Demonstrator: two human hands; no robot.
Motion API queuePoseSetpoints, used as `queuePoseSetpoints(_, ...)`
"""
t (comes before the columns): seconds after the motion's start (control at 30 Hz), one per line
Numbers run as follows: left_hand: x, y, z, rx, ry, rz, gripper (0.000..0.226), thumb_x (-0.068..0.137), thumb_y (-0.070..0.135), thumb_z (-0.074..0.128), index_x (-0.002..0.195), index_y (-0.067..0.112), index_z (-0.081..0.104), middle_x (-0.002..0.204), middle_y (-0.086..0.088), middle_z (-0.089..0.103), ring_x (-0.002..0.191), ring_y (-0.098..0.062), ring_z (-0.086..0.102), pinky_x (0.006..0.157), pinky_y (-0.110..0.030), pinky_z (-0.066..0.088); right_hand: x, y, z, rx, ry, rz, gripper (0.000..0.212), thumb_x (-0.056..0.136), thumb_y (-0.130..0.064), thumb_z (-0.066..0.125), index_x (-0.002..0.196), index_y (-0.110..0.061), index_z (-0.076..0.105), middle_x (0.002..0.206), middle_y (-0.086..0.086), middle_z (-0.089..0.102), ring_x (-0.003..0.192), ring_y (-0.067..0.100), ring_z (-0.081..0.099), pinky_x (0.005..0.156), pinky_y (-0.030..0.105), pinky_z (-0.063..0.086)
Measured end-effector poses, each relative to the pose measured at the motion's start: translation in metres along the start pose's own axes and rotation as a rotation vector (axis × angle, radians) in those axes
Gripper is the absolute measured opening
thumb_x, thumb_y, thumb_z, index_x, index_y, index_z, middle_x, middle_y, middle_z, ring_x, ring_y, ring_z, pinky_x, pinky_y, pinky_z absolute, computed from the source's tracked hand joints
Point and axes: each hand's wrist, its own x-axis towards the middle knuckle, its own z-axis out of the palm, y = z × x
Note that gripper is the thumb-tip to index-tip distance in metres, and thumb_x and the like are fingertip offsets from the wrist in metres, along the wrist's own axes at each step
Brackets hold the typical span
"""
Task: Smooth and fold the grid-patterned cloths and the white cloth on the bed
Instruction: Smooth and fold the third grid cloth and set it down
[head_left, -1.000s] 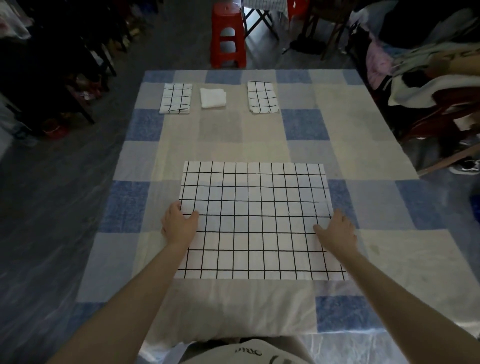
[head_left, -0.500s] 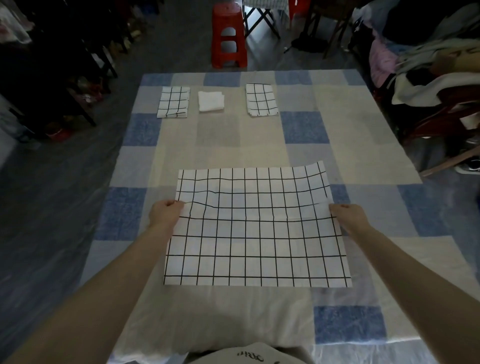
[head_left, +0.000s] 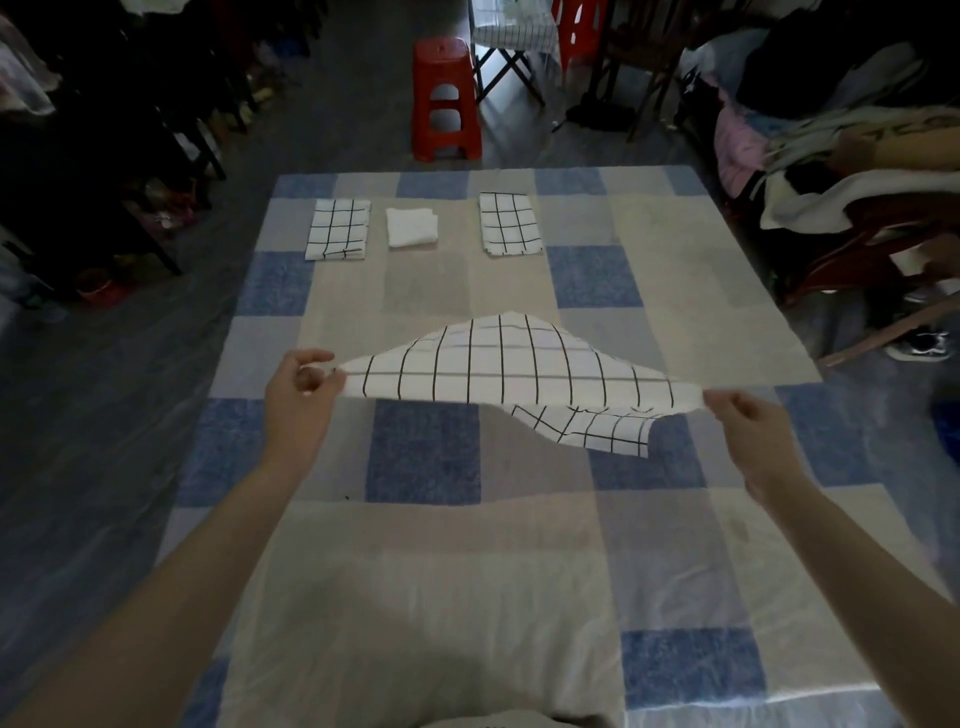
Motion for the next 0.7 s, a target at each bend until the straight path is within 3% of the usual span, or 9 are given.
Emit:
queuePoseSetpoints(0.1,-0.035,-0.031,-0.014,0.064,-0.102,-0.021,0.032,0.086,-0.004,0.065,0.087,0.027,0.059,0.067,-0.002,0.047,0.057,0.002,0.043,0.058,-0.007,0.037,-0.039,0.030,-0.008,-0.084,-0.034,0.026,0.031,0.089,-0.023,0.065,0.072,0.003,0.064,0.066,0.009,0.054,0.067,0.012,0.046,0.058,0.027,0.037)
queuePoseSetpoints(0.2,-0.068,-0.066,-0.033,0.188,-0.196,-0.069,0.029,0.087,-0.001,0.066,0.088,0.028,0.062,0.067,-0.003,0.047,0.060,-0.005,0.043,0.058,-0.012,0.037,-0.080,0.060,-0.013,-0.218,-0.109,0.048,0.032,0.085,-0.030,0.068,0.061,-0.010,0.061,0.063,0.009,0.057,0.059,0.003,0.051,0.059,0.023,0.038)
queuePoseSetpoints(0.3,-0.097,-0.092,-0.053,0.362,-0.251,-0.113,0.025,0.082,0.006,0.072,0.085,0.030,0.063,0.066,-0.007,0.055,0.057,-0.006,0.044,0.058,-0.019,0.039,-0.116,0.092,-0.015,-0.282,-0.150,0.135,0.020,0.086,-0.019,0.071,0.069,-0.008,0.069,0.074,0.016,0.066,0.070,0.025,0.060,0.062,0.030,0.040)
queuePoseSetpoints(0.4,-0.114,-0.104,-0.068,0.541,-0.339,0.002,0.014,0.073,0.021,0.064,0.080,0.032,0.061,0.059,0.004,0.059,0.055,-0.005,0.053,0.063,-0.029,0.048,-0.137,0.118,-0.017,-0.473,-0.192,0.102,0.036,0.085,-0.027,0.069,0.057,-0.008,0.057,0.061,0.011,0.058,0.059,0.026,0.055,0.055,0.030,0.040)
queuePoseSetpoints(0.47,-0.122,-0.104,-0.072,0.657,-0.373,0.095,0.015,0.070,0.022,0.058,0.076,0.035,0.057,0.056,0.010,0.058,0.055,-0.003,0.054,0.061,-0.034,0.048,-0.142,0.124,-0.017,-0.562,-0.183,0.103,0.035,0.086,-0.021,0.067,0.056,-0.008,0.053,0.058,0.009,0.054,0.056,0.022,0.052,0.056,0.030,0.040)
queuePoseSetpoints(0.53,-0.127,-0.099,-0.070,0.706,-0.357,0.127,0.016,0.070,0.022,0.057,0.076,0.036,0.055,0.052,0.013,0.054,0.053,0.000,0.050,0.063,-0.036,0.045,-0.143,0.127,-0.017,-0.602,-0.174,0.124,0.029,0.087,-0.017,0.064,0.059,-0.010,0.058,0.058,0.008,0.057,0.058,0.022,0.056,0.058,0.033,0.041)
queuePoseSetpoints(0.6,-0.129,-0.098,-0.061,0.733,-0.360,0.170,0.011,0.074,0.026,0.052,0.078,0.036,0.053,0.059,0.014,0.055,0.060,-0.008,0.053,0.067,-0.037,0.042,-0.142,0.122,-0.014,-0.592,-0.151,0.140,0.023,0.085,-0.021,0.060,0.064,-0.012,0.060,0.061,0.008,0.060,0.062,0.026,0.059,0.059,0.034,0.042)
queuePoseSetpoints(0.7,-0.133,-0.092,-0.028,0.697,-0.448,0.366,0.017,0.077,0.026,0.046,0.087,0.027,0.059,0.084,0.009,0.059,0.078,-0.019,0.057,0.071,-0.035,0.042,-0.137,0.106,0.001,-0.603,-0.043,0.073,0.018,0.083,-0.023,0.058,0.095,-0.010,0.057,0.098,0.013,0.058,0.090,0.035,0.056,0.075,0.043,0.048)
